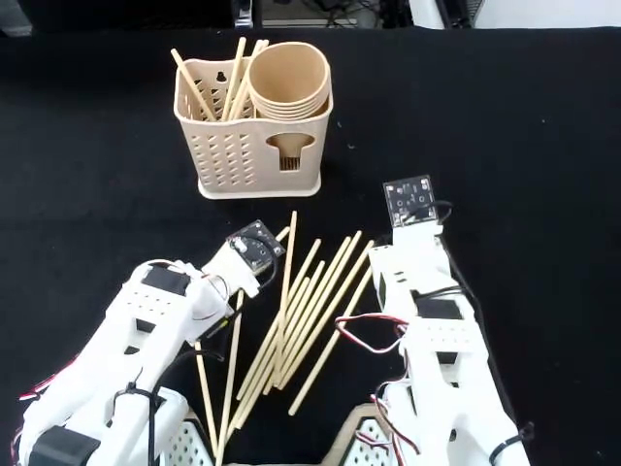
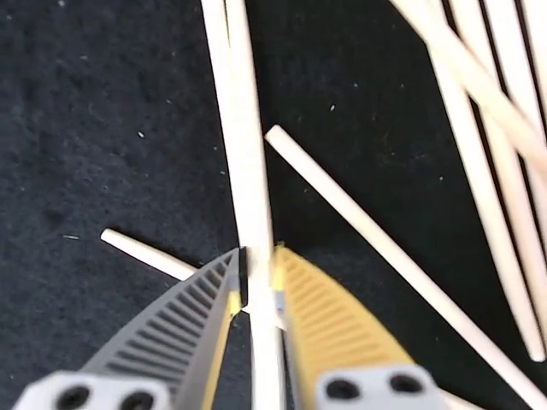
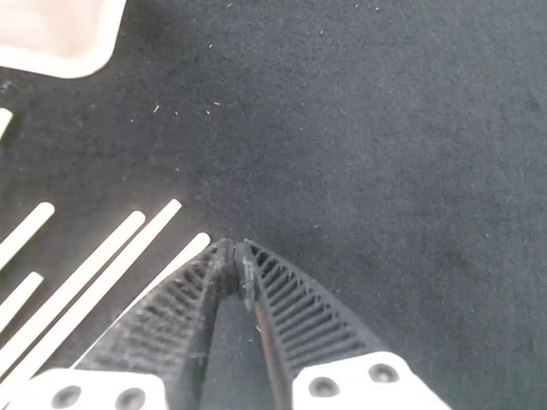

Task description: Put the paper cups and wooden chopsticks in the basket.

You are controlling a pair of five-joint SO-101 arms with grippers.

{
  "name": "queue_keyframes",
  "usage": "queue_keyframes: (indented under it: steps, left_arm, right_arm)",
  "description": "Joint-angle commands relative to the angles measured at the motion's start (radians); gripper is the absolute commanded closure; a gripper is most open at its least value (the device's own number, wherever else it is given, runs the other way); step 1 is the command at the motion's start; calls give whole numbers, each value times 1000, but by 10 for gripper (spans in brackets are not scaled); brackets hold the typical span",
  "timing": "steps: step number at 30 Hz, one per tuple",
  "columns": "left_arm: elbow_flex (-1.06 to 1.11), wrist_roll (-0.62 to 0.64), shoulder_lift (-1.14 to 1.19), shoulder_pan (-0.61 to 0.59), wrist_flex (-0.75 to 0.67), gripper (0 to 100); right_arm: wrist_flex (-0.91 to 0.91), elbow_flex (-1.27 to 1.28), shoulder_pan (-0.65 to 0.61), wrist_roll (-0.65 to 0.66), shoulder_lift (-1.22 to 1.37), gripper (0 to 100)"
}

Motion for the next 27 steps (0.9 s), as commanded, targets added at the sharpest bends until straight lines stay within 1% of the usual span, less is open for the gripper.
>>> queue_keyframes:
  steps: [1, 5, 14, 16, 23, 27]
  left_arm:
    - [5, 6, -6, 7, -40, 966]
    - [48, 6, -6, 8, -75, 970]
    - [51, 11, -17, 8, -72, 970]
    - [25, 11, -18, 2, -61, 970]
    - [-145, 12, -20, 1, 166, 970]
    - [-179, 11, -20, 1, 207, 970]
  right_arm:
    - [-17, -4, -11, 0, -21, 973]
    - [-17, -4, -11, 0, -21, 973]
    - [-17, -4, -11, 0, -21, 973]
    - [-17, -4, -11, 0, -21, 973]
    - [-17, -4, -11, 0, -21, 973]
    - [-17, -4, -11, 0, -21, 973]
